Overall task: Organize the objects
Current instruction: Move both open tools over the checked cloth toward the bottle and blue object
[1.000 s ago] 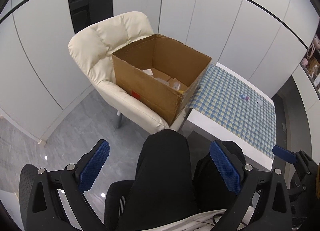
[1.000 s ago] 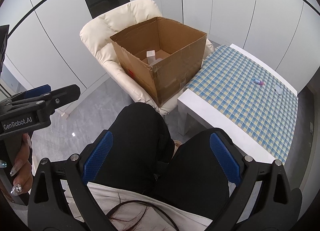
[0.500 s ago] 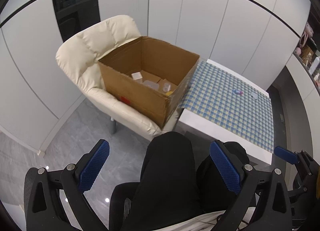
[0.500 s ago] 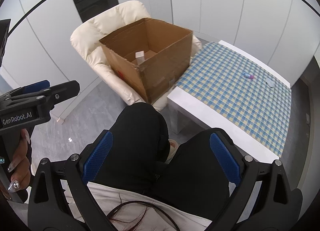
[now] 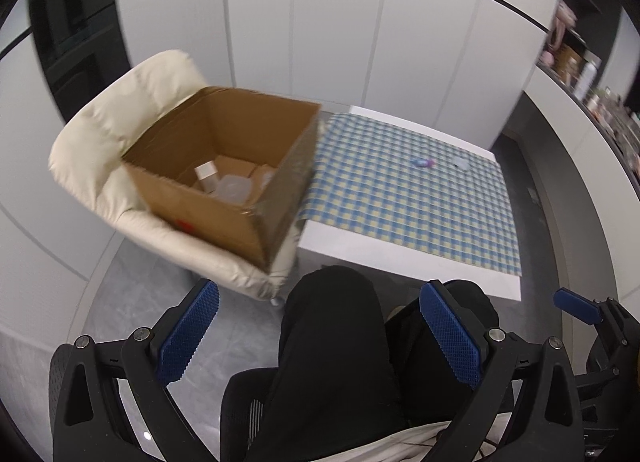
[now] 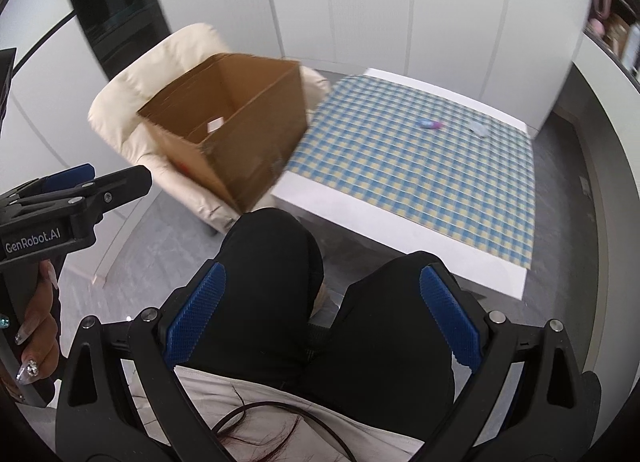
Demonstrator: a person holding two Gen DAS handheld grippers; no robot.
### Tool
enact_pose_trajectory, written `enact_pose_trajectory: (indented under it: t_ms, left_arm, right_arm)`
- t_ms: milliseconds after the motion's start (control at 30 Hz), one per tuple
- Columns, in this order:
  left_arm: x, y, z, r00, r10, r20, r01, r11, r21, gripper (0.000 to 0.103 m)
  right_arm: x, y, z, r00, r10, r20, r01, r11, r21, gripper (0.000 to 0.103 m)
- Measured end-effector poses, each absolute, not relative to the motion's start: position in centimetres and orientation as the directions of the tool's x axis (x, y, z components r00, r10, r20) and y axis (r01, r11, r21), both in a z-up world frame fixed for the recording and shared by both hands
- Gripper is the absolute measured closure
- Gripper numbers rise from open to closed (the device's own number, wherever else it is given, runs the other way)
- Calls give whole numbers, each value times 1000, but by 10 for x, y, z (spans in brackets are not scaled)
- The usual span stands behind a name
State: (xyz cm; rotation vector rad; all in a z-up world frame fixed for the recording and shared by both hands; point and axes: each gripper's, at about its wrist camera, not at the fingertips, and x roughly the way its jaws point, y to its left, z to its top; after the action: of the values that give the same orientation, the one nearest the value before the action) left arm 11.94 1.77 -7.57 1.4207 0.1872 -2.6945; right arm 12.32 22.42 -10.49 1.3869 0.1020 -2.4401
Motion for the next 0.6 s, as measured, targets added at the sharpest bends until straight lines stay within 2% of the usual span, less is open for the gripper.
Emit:
enact_pose_trajectory:
  t_ms: [600]
  left_arm:
    - [92,113,-74,-551,96,-829,-106,-993,-44,2]
  right_arm:
    - [144,321,-106,-518,-138,-844,71,-990,118,3]
